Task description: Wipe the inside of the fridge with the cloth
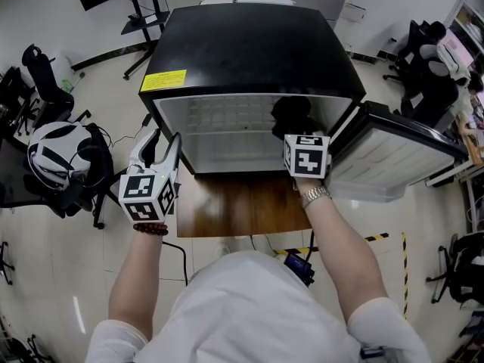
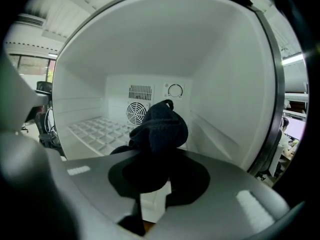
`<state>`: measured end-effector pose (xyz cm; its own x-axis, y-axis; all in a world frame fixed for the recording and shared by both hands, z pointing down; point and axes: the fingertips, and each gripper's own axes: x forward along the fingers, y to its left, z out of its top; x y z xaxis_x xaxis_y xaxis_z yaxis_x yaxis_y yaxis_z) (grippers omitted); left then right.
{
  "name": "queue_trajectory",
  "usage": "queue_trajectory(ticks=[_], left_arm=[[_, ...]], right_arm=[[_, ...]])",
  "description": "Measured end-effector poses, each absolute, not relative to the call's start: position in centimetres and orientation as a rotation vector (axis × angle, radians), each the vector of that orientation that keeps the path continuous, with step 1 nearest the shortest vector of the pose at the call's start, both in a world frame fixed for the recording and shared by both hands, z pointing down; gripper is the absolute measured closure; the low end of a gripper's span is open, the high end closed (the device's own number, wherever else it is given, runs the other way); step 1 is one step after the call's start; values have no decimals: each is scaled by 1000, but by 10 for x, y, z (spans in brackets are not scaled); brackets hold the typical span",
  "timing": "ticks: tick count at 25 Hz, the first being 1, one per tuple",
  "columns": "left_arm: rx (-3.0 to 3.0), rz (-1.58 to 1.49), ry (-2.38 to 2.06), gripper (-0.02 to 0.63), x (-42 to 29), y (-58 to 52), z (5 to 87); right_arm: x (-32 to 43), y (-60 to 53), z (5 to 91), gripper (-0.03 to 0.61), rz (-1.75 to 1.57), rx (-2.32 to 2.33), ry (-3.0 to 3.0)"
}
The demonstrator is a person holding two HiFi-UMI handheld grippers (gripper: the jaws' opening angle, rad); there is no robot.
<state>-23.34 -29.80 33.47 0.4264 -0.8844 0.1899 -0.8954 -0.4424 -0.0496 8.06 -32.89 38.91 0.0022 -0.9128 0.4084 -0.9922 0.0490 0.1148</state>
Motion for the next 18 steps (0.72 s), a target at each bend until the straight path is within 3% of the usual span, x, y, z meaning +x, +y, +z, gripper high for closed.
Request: queue_trajectory(ticks=[18], left_arm=[[2717, 235, -1410, 436, -171, -253, 335]], right_arm=[[46, -288, 348, 508, 178, 1724, -2275]])
